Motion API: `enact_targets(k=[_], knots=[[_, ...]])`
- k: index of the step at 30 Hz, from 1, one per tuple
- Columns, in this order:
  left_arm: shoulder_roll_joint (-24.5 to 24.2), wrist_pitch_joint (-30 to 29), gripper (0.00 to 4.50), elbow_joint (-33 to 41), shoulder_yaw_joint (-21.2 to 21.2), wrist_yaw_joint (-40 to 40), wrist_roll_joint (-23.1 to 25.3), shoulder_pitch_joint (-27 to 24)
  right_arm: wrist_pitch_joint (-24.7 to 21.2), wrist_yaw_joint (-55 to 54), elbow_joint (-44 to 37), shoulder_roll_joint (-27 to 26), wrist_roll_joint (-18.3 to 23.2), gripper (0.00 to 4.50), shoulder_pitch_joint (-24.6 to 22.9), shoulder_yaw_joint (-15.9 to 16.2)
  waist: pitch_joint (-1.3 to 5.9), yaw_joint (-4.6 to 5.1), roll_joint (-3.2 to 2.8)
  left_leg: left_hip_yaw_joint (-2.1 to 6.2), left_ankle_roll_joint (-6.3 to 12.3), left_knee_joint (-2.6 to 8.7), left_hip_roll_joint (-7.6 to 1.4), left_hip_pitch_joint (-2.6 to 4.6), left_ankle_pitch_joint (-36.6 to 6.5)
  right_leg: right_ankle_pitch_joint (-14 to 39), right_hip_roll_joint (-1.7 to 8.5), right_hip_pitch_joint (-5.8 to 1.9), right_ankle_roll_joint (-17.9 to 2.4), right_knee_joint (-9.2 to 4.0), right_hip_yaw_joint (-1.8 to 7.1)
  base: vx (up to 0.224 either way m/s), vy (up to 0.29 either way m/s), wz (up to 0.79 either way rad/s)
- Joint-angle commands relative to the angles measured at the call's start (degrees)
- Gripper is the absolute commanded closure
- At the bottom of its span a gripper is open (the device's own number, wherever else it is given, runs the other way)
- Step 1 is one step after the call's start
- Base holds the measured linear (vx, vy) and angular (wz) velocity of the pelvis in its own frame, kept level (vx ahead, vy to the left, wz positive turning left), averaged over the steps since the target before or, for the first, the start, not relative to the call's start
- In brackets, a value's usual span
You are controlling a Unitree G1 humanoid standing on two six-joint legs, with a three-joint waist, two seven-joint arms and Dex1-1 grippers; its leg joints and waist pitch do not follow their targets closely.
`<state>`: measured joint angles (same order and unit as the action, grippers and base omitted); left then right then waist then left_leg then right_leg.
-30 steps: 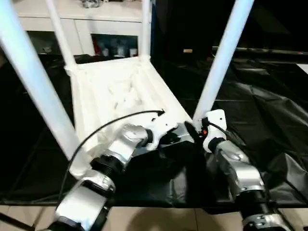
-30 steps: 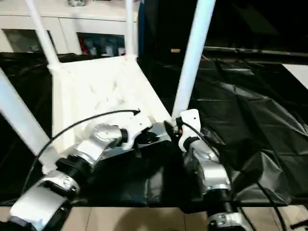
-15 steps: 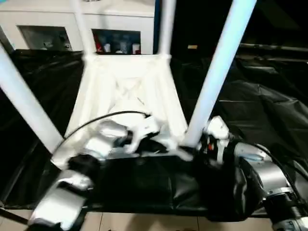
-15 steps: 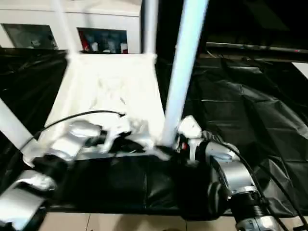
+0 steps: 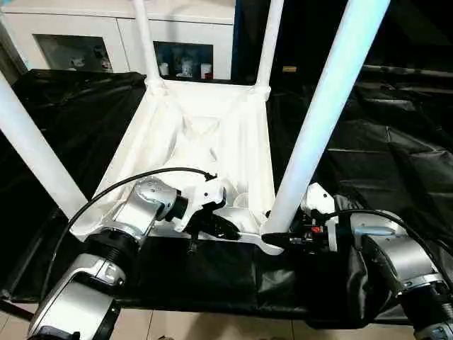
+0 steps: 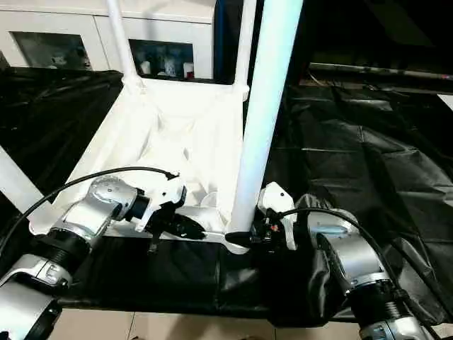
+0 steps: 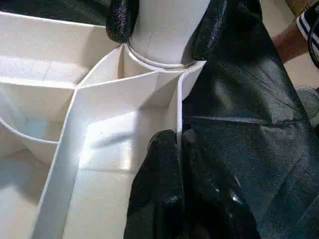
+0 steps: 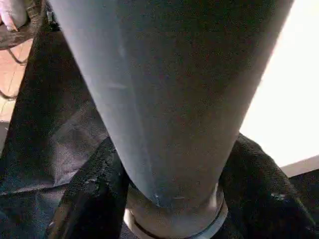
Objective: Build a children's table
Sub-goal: Rotate leg to tighten
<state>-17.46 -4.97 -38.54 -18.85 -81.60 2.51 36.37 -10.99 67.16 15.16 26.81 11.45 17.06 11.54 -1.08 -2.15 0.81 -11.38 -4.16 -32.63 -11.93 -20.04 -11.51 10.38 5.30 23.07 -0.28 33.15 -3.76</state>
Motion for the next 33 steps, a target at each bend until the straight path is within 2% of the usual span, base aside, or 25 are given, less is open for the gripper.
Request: enact_targets(k=[1,5,7,8,9,10,11,13,14,16,19,21,24,26,27,30,31,32,33], knots=[[0.5,-0.7,4.50,-0.6,-3.1,-2.4,1.1,-1.6,-1.6,0.7,-0.2,-0.1,1.2,2.25,0.0,-0.5,2.14,-0.10,0.28,0.31,5.22,3.34,-1.67,0.03,-9.1,5.5,2.57,-3.06,-15.1,-2.75,2.14,0.000,0.000,0.00],[1.8,0.4,4.50,-2.0,-2.2,2.1,1.7,-0.8,-2.0,-0.8,0.6,-1.4,1.4,2.35,-0.6,-0.4,2.07,-0.03,0.43,0.37,4.73,3.41,-1.66,0.04,-9.9,7.6,2.61,-2.97,-14.4,-2.99,2.18,0.000,0.000,0.00],[4.9,1.0,4.50,-6.6,0.2,13.7,3.0,1.4,0.7,-8.6,8.3,-5.4,-1.5,2.37,1.0,-0.9,2.07,0.17,0.43,0.27,4.56,3.32,-1.58,0.07,-10.9,9.1,2.65,-2.60,-14.2,-3.18,2.23,0.000,0.000,0.00],[6.8,1.1,4.50,-9.1,1.0,20.6,4.1,2.7,3.0,-16.2,15.1,-8.6,-3.9,2.38,2.9,-1.8,1.69,0.51,0.53,0.51,2.49,3.58,-1.47,0.34,-14.3,15.3,2.87,-2.22,-13.3,-4.00,2.12,0.000,0.000,0.00],[7.4,1.0,4.50,-9.8,1.2,22.7,4.4,3.0,3.8,-19.0,17.3,-9.7,-4.7,2.38,3.5,-2.1,1.62,0.94,0.49,0.56,1.56,3.60,-1.24,0.26,-15.4,18.5,2.79,-2.12,-12.4,-4.14,2.03,-0.064,0.002,-0.01],[8.1,0.8,4.50,-10.3,1.3,24.4,4.7,3.3,4.4,-21.9,19.4,-10.7,-5.4,2.40,4.1,-2.5,1.44,1.20,0.62,1.04,0.17,3.92,-1.10,0.30,-17.5,25.4,2.90,-2.24,-9.6,-4.81,1.70,-0.080,0.010,-0.09],[9.5,0.2,4.50,-10.4,1.5,26.4,4.7,3.3,4.5,-25.6,20.7,-12.2,-5.8,2.43,4.3,-3.1,1.47,1.72,0.75,1.34,0.06,4.08,-1.08,0.05,-18.3,28.4,2.86,-2.46,-7.5,-5.26,1.56,-0.080,0.010,-0.09],[12.0,-1.0,4.50,-10.2,1.4,28.7,4.8,3.1,4.5,-31.6,21.3,-14.6,-6.3,2.46,3.9,-4.3,1.38,2.04,0.69,1.31,0.18,4.08,-1.11,0.29,-19.4,29.4,2.79,-1.89,-6.7,-5.69,1.69,-0.029,0.009,-0.03],[13.3,-1.5,4.50,-9.9,0.8,29.5,5.1,2.8,4.0,-34.1,21.0,-15.9,-6.0,2.47,3.5,-5.0,1.45,2.28,0.23,1.46,0.49,4.11,-1.01,0.43,-20.8,30.2,2.66,-1.74,-6.1,-5.91,1.61,0.000,0.000,0.00],[13.9,-1.6,4.50,-9.9,0.5,29.9,5.3,2.6,3.7,-35.2,20.8,-16.6,-5.8,2.48,3.3,-5.5,1.37,2.38,0.68,1.39,1.04,4.02,-0.92,0.66,-22.5,31.8,2.51,-1.31,-5.4,-6.35,1.49,0.000,0.000,0.00],[18.1,-1.1,4.50,-10.7,-1.6,31.4,6.6,2.2,3.8,-44.4,20.3,-21.5,-7.7,2.48,3.7,-6.9,1.30,2.49,0.50,1.58,0.93,4.16,-0.86,0.47,-23.0,33.7,2.55,-1.15,-4.3,-6.65,1.40,0.000,0.000,0.00],[19.0,-0.6,4.50,-11.4,-1.9,32.0,6.9,2.5,4.7,-45.8,20.7,-22.8,-8.1,2.48,4.4,-6.4,1.28,2.89,0.42,1.88,0.47,4.26,-0.82,0.51,-24.6,35.1,2.54,-1.06,-3.6,-6.83,1.06,0.000,0.000,0.00],[18.6,-0.3,4.50,-11.6,-2.5,31.9,7.6,2.8,4.6,-45.1,18.5,-23.6,-7.3,2.48,4.4,-6.1,1.67,3.29,0.18,2.07,0.75,4.51,-1.04,0.47,-24.7,31.4,2.61,-1.31,-4.6,-6.72,1.13,0.000,0.000,0.00],[17.0,0.1,4.50,-11.0,-3.1,29.3,7.7,2.7,2.8,-41.5,15.5,-22.9,-4.9,1.81,3.8,-6.7,1.66,3.49,0.24,1.97,1.26,4.68,-1.11,0.13,-24.5,27.1,2.41,-1.54,-6.1,-6.27,1.37,0.000,0.000,0.00],[16.6,0.1,4.50,-10.8,-3.2,28.4,7.7,2.6,2.3,-40.6,14.6,-22.6,-4.5,1.81,3.7,-6.8,1.64,3.40,0.23,1.95,1.45,4.72,-1.11,0.12,-24.3,26.6,2.41,-1.63,-6.4,-6.26,1.44,0.000,0.000,0.00],[14.3,0.7,4.50,-10.0,-3.2,25.0,7.6,2.2,0.9,-34.4,10.0,-18.7,-4.7,1.54,2.8,-4.7,1.88,3.22,0.27,1.80,1.97,4.73,-1.32,-0.29,-21.6,21.6,2.55,-2.12,-8.1,-5.57,1.71,0.000,0.000,0.00],[13.8,1.1,4.50,-10.0,-3.1,24.4,7.6,2.2,0.7,-32.9,9.3,-17.8,-4.8,1.41,2.6,-4.2,2.03,3.17,0.76,1.65,2.34,4.56,-1.30,-0.30,-20.7,20.5,2.56,-2.25,-8.4,-5.50,1.74,0.000,0.000,0.00],[13.5,1.2,4.50,-9.9,-3.0,23.9,7.5,2.2,0.9,-31.5,8.7,-17.0,-4.9,1.41,2.5,-3.7,2.18,2.82,0.46,1.37,3.24,4.28,-1.38,-0.27,-17.7,16.6,2.73,-2.30,-10.0,-5.01,1.97,0.000,0.000,0.00],[13.1,1.2,4.50,-9.8,-2.8,23.2,7.3,2.1,1.2,-29.4,8.0,-15.8,-4.9,1.41,2.3,-3.1,2.23,2.76,0.45,1.34,3.45,4.23,-1.43,-0.27,-16.9,15.4,2.74,-2.40,-10.6,-4.85,1.94,0.055,-0.017,0.04]])
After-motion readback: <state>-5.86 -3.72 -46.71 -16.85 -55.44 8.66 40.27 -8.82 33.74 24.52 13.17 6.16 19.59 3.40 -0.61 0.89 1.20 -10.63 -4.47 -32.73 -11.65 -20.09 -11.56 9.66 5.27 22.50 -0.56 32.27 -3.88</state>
